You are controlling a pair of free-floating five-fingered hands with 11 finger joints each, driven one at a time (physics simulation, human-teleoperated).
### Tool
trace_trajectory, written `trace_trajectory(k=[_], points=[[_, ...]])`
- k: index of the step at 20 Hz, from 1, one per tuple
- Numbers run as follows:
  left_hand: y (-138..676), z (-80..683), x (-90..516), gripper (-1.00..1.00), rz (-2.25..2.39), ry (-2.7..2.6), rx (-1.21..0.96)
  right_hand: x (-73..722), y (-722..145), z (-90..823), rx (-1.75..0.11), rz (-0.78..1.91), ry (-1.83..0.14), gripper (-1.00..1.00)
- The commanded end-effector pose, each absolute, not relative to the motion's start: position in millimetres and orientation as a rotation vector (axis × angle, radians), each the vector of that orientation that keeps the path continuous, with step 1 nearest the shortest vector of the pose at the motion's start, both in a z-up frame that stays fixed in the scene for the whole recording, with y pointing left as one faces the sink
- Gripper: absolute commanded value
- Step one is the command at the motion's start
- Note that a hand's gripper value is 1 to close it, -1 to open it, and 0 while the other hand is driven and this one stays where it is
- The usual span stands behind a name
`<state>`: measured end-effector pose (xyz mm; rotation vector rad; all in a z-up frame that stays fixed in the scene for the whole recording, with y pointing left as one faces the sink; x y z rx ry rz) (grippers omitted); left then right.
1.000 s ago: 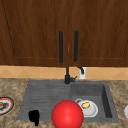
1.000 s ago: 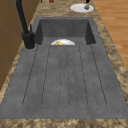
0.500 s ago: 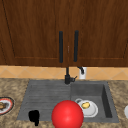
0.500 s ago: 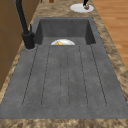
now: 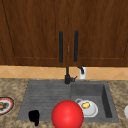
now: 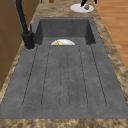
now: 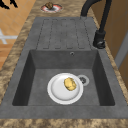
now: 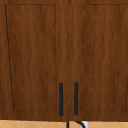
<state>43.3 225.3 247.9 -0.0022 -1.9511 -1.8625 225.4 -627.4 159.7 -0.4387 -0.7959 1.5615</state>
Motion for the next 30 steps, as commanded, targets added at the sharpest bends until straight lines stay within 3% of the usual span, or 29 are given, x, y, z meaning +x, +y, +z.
trace_trajectory(k=[1,19,30], points=[[225.3,247.9,43.3,0.0,-1.862,-1.951,-0.002,225.4,-629.9,150.2,-0.507,1.545,-0.871,-1.0],[225.3,247.9,43.3,0.0,-1.862,-1.951,-0.002,235.5,-638.5,106.1,-0.581,1.525,-0.946,-1.0],[225.3,247.9,43.3,0.0,-1.862,-1.951,-0.002,265.9,-643.7,102.4,-0.432,1.534,-0.854,-1.0]])
